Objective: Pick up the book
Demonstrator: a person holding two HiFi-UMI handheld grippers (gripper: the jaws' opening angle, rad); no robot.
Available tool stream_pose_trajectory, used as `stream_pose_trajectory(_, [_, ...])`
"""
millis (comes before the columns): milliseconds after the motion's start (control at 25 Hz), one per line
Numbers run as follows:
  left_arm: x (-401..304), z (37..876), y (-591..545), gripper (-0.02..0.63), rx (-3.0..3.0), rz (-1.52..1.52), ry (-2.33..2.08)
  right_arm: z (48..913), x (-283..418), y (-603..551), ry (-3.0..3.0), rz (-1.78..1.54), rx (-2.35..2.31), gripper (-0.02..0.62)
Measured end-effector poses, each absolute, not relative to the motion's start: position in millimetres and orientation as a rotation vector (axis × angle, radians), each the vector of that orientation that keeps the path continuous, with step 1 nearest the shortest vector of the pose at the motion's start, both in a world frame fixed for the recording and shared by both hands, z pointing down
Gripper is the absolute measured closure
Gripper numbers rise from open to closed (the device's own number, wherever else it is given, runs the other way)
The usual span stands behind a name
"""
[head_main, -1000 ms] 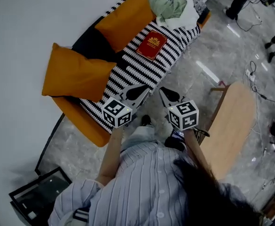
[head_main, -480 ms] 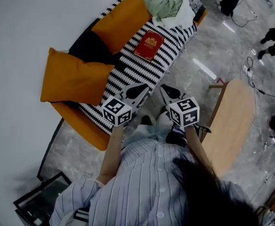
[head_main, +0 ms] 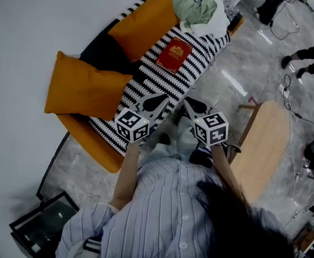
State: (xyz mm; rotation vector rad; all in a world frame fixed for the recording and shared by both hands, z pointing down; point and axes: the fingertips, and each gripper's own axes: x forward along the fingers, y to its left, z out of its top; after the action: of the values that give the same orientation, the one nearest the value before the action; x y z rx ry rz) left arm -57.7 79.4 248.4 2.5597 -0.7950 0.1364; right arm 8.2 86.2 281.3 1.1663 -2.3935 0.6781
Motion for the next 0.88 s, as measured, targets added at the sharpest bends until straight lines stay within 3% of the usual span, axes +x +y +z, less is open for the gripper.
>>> stream_pose_trajectory(400, [-41,275,2,0.594,2.481,0.171,-0.856,307,42,2,-2.379,0.737,1.135,0.565])
stream_pose_trajectory(880, [16,317,-99,0.594,2.362,0.280,-0.899,344,130,-118,-2.327,0.848,1.121,0.565])
